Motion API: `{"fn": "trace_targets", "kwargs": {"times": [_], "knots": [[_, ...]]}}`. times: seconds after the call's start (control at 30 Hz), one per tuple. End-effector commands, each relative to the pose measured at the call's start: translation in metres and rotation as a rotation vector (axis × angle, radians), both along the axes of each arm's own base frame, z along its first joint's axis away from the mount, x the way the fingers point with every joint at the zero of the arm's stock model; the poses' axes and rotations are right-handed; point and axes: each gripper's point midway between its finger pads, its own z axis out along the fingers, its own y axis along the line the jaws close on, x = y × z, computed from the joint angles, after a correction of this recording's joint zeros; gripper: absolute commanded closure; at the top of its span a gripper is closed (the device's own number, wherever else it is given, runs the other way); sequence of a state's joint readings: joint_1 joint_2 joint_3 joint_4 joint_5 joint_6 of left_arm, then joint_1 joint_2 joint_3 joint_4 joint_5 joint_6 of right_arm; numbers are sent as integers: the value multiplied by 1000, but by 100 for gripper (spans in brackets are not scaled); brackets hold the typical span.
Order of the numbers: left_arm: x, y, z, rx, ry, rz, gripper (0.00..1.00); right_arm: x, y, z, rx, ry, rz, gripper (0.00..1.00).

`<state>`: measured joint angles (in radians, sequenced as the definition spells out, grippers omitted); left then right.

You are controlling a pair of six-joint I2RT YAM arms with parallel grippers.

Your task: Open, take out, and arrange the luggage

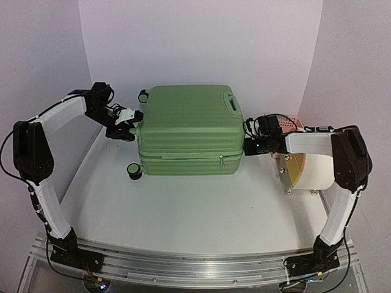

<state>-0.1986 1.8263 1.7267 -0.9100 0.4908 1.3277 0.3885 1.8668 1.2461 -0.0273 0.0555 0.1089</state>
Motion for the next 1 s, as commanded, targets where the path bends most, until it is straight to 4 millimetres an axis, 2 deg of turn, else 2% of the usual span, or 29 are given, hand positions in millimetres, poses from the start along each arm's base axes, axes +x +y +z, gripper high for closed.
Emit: {"fn": "trace_targets", "kwargs": {"times": [0.0, 0.13, 0.2, 0.27, 0.33, 0.37, 0.4, 0.43, 0.47, 0.5, 0.53, 0.6, 0.67, 0.7, 0.73, 0.8, 0.83, 0.87, 0.97], "knots": [[-1, 60, 38, 100, -82, 124, 100, 64, -39, 49, 15, -195, -81, 100], [0, 61, 39, 97, -83, 125, 100, 82, -26, 51, 28, -214, -18, 100], [0, 63, 39, 97, -82, 125, 100, 88, -7, 46, 84, -199, 59, 100], [0, 63, 39, 95, -77, 124, 100, 86, 6, 45, 130, -187, 111, 100], [-4, 59, 39, 70, -54, 118, 99, 72, 32, 47, 172, -198, 193, 100], [-7, 57, 40, 57, -42, 111, 91, 64, 40, 48, 178, -206, 220, 100], [-13, 52, 45, 33, -34, 94, 62, 51, 50, 49, 197, -218, 254, 100], [-22, 48, 50, 7, -20, 70, 37, 39, 57, 50, 213, -226, 273, 100], [-27, 44, 54, -13, -21, 48, 24, 30, 62, 51, 216, -229, 282, 100], [-33, 40, 63, -41, -32, 27, 15, 22, 68, 50, 212, -228, 293, 100], [-36, 37, 68, -59, -39, 15, 11, 16, 73, 49, 205, -227, 305, 100], [-49, 25, 93, -138, -70, -41, 3, -7, 95, 44, 186, -222, 351, 100], [-59, 18, 112, -191, -61, -77, 1, -20, 110, 43, 187, -219, 374, 100], [-64, 12, 129, -238, -53, -97, 0, -28, 121, 43, 192, -218, 389, 100], [-64, 7, 145, -291, -38, -92, 0, -36, 131, 43, 201, -217, 396, 100], [-58, -5, 163, -367, -15, -51, 2, -46, 143, 45, 229, -214, 399, 100], [-52, -27, 171, -411, 51, 36, 9, -56, 154, 49, 254, -218, 396, 100], [-57, -54, 175, -429, 95, 63, 13, -67, 164, 51, 273, -224, 396, 100], [-67, -105, 179, -491, 217, 151, 17, -95, 191, 45, 302, -212, 403, 100]]}}
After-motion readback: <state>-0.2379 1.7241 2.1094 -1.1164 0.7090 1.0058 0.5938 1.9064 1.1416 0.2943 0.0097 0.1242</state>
